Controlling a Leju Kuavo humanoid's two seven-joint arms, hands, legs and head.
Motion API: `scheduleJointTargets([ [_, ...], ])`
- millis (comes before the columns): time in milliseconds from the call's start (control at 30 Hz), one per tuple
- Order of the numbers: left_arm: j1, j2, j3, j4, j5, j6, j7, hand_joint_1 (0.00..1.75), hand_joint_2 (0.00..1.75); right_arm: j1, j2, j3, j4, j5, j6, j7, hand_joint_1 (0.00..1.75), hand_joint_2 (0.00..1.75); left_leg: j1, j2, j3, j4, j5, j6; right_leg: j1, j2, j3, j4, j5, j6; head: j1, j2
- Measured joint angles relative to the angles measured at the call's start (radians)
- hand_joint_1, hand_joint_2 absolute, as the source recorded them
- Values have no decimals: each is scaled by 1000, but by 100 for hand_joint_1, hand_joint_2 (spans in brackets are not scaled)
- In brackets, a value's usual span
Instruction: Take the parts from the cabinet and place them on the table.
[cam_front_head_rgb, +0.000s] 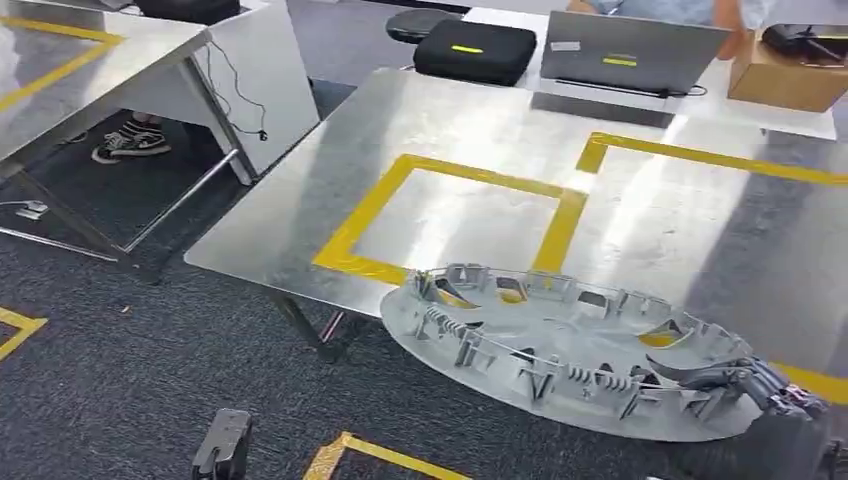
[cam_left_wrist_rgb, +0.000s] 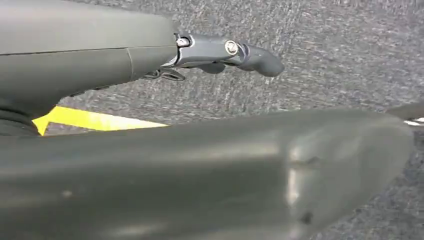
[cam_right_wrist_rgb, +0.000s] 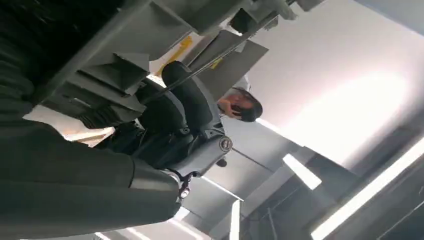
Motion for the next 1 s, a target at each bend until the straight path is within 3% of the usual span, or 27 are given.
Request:
scheduleJointTargets([
  [33, 0, -1, 2, 0, 2, 0, -3, 0, 0, -3, 0, -2, 0, 0, 0, 2, 175, 175, 0, 8, 2, -8, 3, 6, 5, -53, -16, 31, -28, 5, 9, 0],
  [67, 3, -1, 3, 0, 3, 0, -3, 0, 0, -7, 0, -2, 2, -2, 0, 3, 175, 175, -1, 24, 1, -7, 3, 8, 5, -78, -48, 100, -67, 9, 10, 0],
  [133, 6, -1, 4, 0, 8, 0, -4, 0, 0, -5, 0, -6, 3, -5, 0, 11, 175, 175, -2, 55, 1, -7, 1, 10, 0, -94, -117, 250, -129, 19, 9, 0],
  [167, 6, 0, 5, 0, 10, 0, -4, 0, 0, -4, 0, -9, 6, -5, 0, 11, 175, 175, -2, 68, 1, -7, 0, 10, -2, -97, -132, 281, -131, 23, 10, 0],
  [200, 6, 0, 7, 0, 10, 0, -4, 0, 0, -4, 0, -13, 8, -5, 0, 12, 175, 175, -1, 82, 2, -6, -1, 7, -6, -101, -122, 266, -110, 28, 10, 0],
  [267, 5, -2, 9, 0, 10, 0, -4, 0, 0, -1, 0, -19, 8, -9, 0, 14, 175, 175, 2, 103, 6, -2, -7, 0, -11, -119, -40, 117, -31, 34, 10, 0],
  [300, 4, -2, 10, 0, 10, 0, -4, 0, 0, -1, 0, -20, 9, -11, 0, 18, 175, 175, 2, 112, 8, 3, -13, -7, -12, -153, 12, 28, 3, 35, 11, 0],
  [333, 5, 0, 11, 0, 13, 0, -5, 0, 0, -4, 0, -22, 10, -11, 0, 20, 175, 175, -5, 119, 7, 8, -18, -15, 0, -190, 31, -5, -16, 36, 15, 0],
  [367, 5, 0, 11, 0, 14, 0, -4, 0, 0, -2, 0, -24, 10, -12, 0, 24, 175, 175, -10, 127, 4, 18, -23, -20, -4, -178, 36, -12, -11, 15, 14, 0],
  [467, 2, 1, 14, 0, 18, 0, -5, 0, 0, 12, 0, -41, 13, -21, 1, 38, 175, 175, -8, 155, 11, 18, -25, -30, 0, -149, 26, -3, -13, -3, 11, 0],
  [500, 1, 1, 16, 0, 20, 0, -5, 0, 0, 18, -1, -49, 13, -23, 1, 39, 175, 175, -3, 143, 12, 23, -40, -39, -5, -140, 30, -6, -9, -11, 9, 0],
  [533, 1, 1, 19, 0, 21, 0, -5, 0, 0, 19, -1, -56, 13, -25, 1, 42, 175, 175, -1, 100, 3, 53, -64, -42, -5, -132, 31, -6, -10, -16, 6, 0],
  [567, 2, 2, 20, 0, 21, 0, -5, 0, 0, 15, -1, -60, 13, -29, 2, 46, 175, 175, 1, 74, -25, 117, -100, -42, -5, -122, 30, -6, -9, -23, 5, 0],
  [633, 9, 3, 22, 0, 23, 0, -5, 0, 0, 17, -1, -68, 15, -31, 2, 47, 175, 175, 1, 54, -105, 290, -170, -43, -2, -95, 30, -6, -9, -26, 1, 0],
  [667, 11, 3, 24, 0, 28, 1, -5, 0, 0, 20, -1, -71, 16, -32, 3, 50, 175, 175, 1, 51, -129, 334, -176, -41, 0, -82, 30, -6, -9, -28, 2, 0],
  [700, 12, 3, 27, 0, 32, 4, -6, 0, 0, 21, -1, -75, 17, -32, 4, 58, 175, 175, 0, 50, -131, 330, -155, -37, 2, -68, 32, -6, -9, -28, 2, 0],
  [733, 12, 3, 28, 0, 35, 8, -8, 0, 0, 23, -1, -82, 18, -34, 6, 67, 175, 175, -1, 48, -116, 288, -118, -31, 4, -55, 33, -6, -9, -28, 1, 0],
  [767, 12, 3, 29, 0, 41, 11, -12, 0, 0, 28, -1, -90, 18, -36, 7, 73, 175, 175, -3, 41, -85, 214, -70, -23, 5, -43, 35, -6, -8, -27, 2, 0],
  [800, 12, 4, 31, -1, 51, 16, -18, 0, 0, 33, -1, -101, 18, -38, 11, 80, 175, 175, -5, 15, -45, 120, -21, -12, 5, -31, 38, -6, -8, -27, 2, 0],
  [833, 14, 8, 37, -1, 67, 18, -26, 0, 0, 38, -1, -116, 19, -41, 24, 89, 175, 175, -5, -38, -16, 56, -12, 0, 2, -21, 37, -6, -7, -25, 3, 0],
  [867, 15, 10, 48, -1, 84, 16, -35, 0, 0, 42, -1, -137, 20, -45, 45, 92, 175, 175, -2, -46, -10, 36, -14, 0, 7, -10, 31, -2, -6, -20, 3, 0],
  [900, 15, 11, 59, -1, 103, 7, -46, 0, 0, 52, -1, -163, 21, -51, 71, 93, 175, 175, -6, -36, -8, 34, -18, -3, 1, -2, 25, -3, -2, -13, 1, 0],
  [933, 17, 10, 70, -1, 119, -9, -58, 0, 175, 62, -1, -191, 22, -60, 104, 90, 175, 175, -9, -30, -8, 34, -18, -2, -3, 7, 23, -7, 1, -7, 2, 0],
  [967, 19, 10, 78, -1, 129, -23, -66, 0, 175, 72, 0, -214, 24, -70, 131, 88, 175, 175, -11, -23, -7, 31, -17, -1, -5, 17, 23, -11, 4, 1, 0, 0],
  [1000, 19, 6, 86, -1, 136, -39, -69, 0, 175, 80, -1, -242, 27, -81, 157, 79, 175, 175, 0, -8, -3, 12, -6, 5, -1, 12, 10, -9, 2, 4, 1, 0],
])
